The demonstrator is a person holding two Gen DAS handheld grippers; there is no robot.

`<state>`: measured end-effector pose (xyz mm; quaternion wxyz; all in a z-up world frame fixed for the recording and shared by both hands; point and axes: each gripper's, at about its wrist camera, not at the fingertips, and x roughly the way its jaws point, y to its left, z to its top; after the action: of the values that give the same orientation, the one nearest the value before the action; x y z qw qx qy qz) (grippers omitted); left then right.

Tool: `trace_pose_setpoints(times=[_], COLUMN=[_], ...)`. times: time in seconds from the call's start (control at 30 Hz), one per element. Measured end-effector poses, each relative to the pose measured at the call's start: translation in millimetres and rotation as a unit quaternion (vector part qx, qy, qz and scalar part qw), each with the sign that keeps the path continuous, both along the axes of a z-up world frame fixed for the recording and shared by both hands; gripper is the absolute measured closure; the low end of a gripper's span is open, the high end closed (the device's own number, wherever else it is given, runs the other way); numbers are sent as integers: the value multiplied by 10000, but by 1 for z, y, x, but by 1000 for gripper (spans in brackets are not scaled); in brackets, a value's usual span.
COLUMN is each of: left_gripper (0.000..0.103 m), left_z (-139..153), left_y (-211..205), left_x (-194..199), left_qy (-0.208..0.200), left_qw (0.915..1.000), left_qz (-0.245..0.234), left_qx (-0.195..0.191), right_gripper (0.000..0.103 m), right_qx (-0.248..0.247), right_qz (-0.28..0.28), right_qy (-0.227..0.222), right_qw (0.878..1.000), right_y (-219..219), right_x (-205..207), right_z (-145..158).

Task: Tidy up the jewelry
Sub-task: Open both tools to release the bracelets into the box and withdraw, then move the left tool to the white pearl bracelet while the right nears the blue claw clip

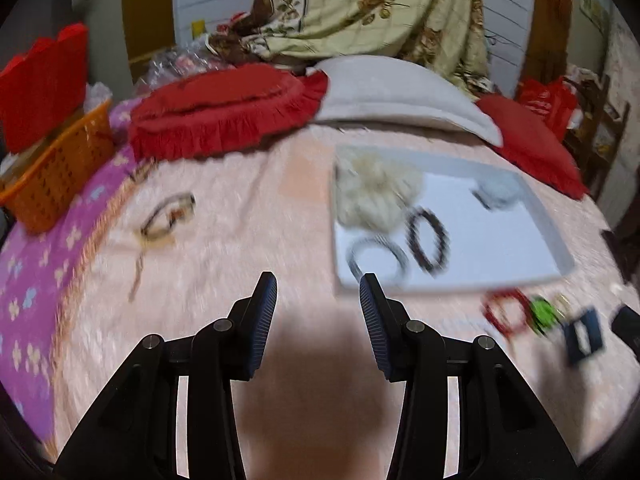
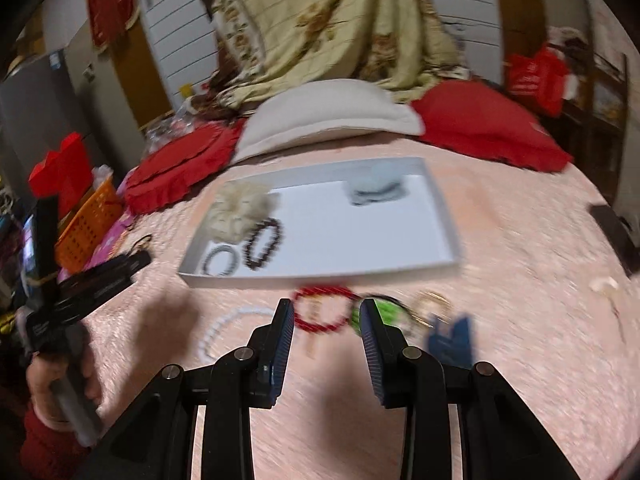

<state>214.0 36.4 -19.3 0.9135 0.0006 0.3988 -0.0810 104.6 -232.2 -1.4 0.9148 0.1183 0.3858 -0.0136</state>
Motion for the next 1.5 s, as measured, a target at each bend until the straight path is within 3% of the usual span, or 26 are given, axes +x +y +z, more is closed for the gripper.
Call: trace_pose_setpoints(times=[0.27,0.5,0.7,0.93,1.1,1.5], left_gripper=[60,60,60,59,59,59], left_z=[23,36,42,51,53,46], left_y=[-30,-46,-49,-43,-40,-35], left_x=[-98,-141,-162,-181,-188,-187], left_qy=[25,52,45,-161,-307,-159], left_qw=[9995,9999,9996,9981,9969,9968], left_qz=[-241,-110,120,396,442,480], left_qx=[194,118,243,453,573,624], right_gripper=[70,70,67,65,64,64], right_qx=[14,-110,-382,-346,-406,-442], right_qz=[-85,-116,-192,-108,-73,71], right_qy=[-133,-537,-900,-1128,-1075,-940], right_qw=[9999,9984,9950,9930,9933,9946], right_y=[-16,-19,-17,-12,-5,8], right_x=[-40,-78,-104,-118,-119,-117], right_z=[-6,8,24,39,39,32])
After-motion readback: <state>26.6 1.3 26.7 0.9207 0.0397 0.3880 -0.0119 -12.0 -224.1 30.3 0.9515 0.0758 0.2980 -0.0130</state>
